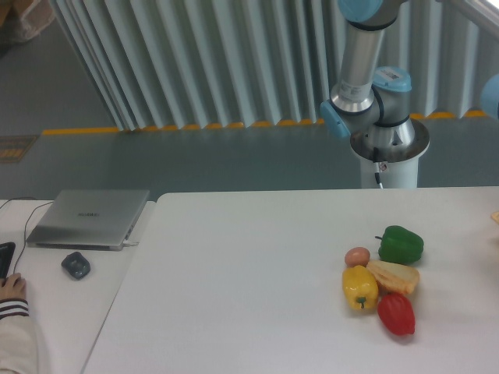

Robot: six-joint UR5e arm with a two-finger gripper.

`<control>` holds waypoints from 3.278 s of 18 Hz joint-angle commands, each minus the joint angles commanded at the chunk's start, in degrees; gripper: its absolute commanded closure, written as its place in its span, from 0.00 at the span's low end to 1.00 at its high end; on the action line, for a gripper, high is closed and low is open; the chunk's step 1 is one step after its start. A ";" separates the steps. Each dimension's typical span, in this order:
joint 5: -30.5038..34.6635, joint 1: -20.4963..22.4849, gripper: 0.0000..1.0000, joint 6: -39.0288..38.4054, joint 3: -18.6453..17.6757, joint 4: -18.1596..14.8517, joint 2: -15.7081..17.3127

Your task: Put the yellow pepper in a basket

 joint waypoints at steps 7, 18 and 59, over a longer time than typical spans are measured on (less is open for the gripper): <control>-0.09 -0.96 0.00 -11.30 1.14 -0.16 0.53; -5.71 -6.94 0.00 -30.29 0.44 -0.34 2.90; 2.99 -31.38 0.00 -62.50 -2.37 -3.41 -0.62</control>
